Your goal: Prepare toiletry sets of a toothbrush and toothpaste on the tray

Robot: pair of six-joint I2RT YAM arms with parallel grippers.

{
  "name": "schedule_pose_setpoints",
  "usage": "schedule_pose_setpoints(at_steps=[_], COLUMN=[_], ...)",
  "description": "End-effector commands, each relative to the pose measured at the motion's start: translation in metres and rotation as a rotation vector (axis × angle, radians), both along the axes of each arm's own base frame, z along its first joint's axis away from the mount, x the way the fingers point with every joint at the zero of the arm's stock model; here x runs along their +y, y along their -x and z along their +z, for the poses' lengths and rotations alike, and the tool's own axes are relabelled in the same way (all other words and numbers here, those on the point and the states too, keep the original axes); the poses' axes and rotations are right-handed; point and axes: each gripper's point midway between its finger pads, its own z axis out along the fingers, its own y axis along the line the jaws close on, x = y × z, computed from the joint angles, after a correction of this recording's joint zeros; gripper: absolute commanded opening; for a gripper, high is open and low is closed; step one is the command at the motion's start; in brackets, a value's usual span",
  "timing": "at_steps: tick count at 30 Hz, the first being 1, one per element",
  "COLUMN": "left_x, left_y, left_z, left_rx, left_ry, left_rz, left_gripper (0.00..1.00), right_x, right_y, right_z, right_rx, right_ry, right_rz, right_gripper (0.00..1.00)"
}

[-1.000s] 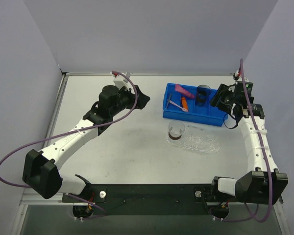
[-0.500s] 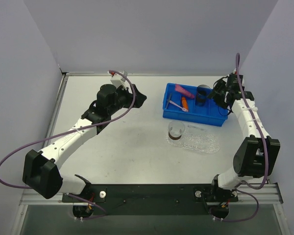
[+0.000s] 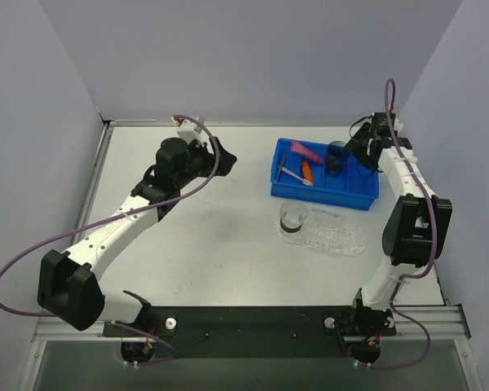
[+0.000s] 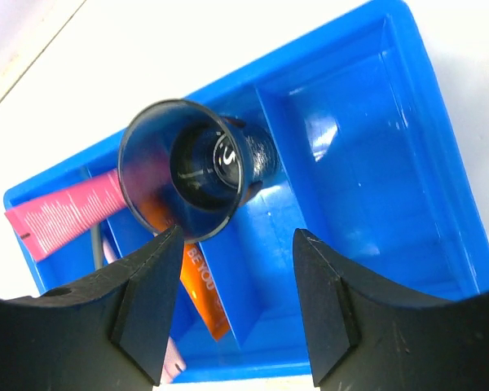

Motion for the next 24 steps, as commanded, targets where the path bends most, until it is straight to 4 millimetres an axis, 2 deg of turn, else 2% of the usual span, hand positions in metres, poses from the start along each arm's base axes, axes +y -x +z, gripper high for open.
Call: schedule_pose_setpoints(at_steps=[1,11,24], left_x=[0.005,-0.001,0.0], left_y=[-0.008,-0.017,-0.022], left_z=[0.027,0.021,0.02], left_rx=[-0.055,-0.032,-0.022], left_ry=[0.028,0.026,0.03], left_rz=[0.021,-0.003,-0.001], left_gripper=[0.77,0.77,0.77], right_x=[-0.005,-0.006,-0.002], right_y=[-0.023,-0.029,-0.037], right_z=[0.012,-0.019,-0.027], right_rx=[-0.047,0.02,0.03], right_ry=[0.023,0.013,-0.004], right_rz=[-0.029,-0.041,-0.025], right_gripper=[0.51,0.48,0.34])
